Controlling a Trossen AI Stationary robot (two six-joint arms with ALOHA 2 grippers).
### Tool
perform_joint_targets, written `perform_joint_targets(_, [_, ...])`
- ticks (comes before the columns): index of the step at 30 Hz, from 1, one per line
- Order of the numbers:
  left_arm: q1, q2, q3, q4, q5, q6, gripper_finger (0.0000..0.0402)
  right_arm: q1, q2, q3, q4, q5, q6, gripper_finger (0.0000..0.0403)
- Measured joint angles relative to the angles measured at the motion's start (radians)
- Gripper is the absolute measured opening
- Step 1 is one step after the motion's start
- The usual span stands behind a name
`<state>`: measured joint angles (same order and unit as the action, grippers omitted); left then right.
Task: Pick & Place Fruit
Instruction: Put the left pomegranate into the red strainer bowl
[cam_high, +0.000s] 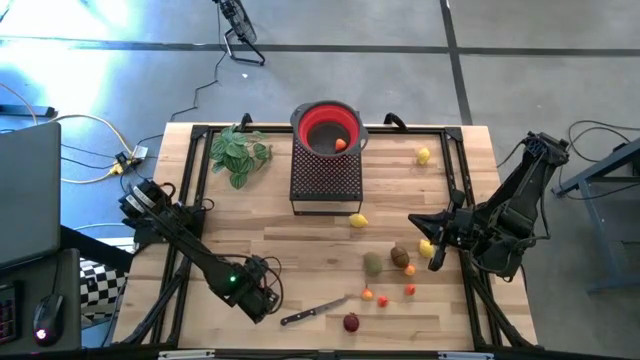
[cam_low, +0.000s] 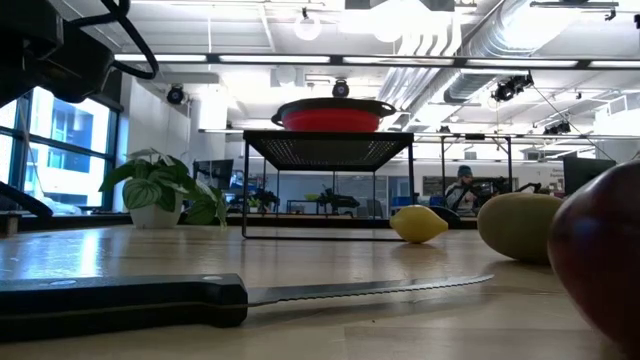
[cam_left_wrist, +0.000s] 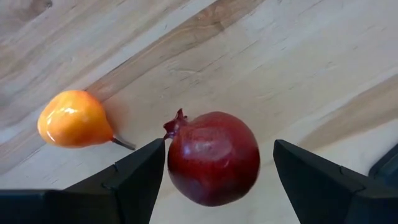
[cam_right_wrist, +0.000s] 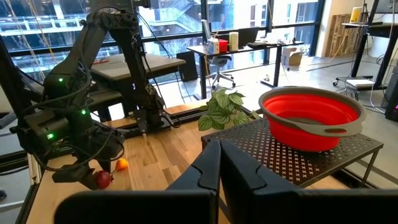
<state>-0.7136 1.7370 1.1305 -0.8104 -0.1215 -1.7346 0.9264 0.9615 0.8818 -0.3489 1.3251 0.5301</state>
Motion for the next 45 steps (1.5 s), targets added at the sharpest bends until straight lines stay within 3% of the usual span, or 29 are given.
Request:
perform_joint_targets(16, [0.000,0.000,0.000,0.000,0.060,0.108,0.0291,0.000,0.000,0.000,0.000,0.000,0.000,0.0003])
perform_joint_targets(24, [0.000,0.000,0.000,-0.002,0.014,0.108,0.0291,0.000,0.000,0.000,0.000,0.004,0.000,0.0003])
perform_joint_targets(45, [0.000,0.002,-0.052,0.078,0.066,0.104,0.0291,0.000,0.000,0.000,0.000,0.008,0.000,0.0003])
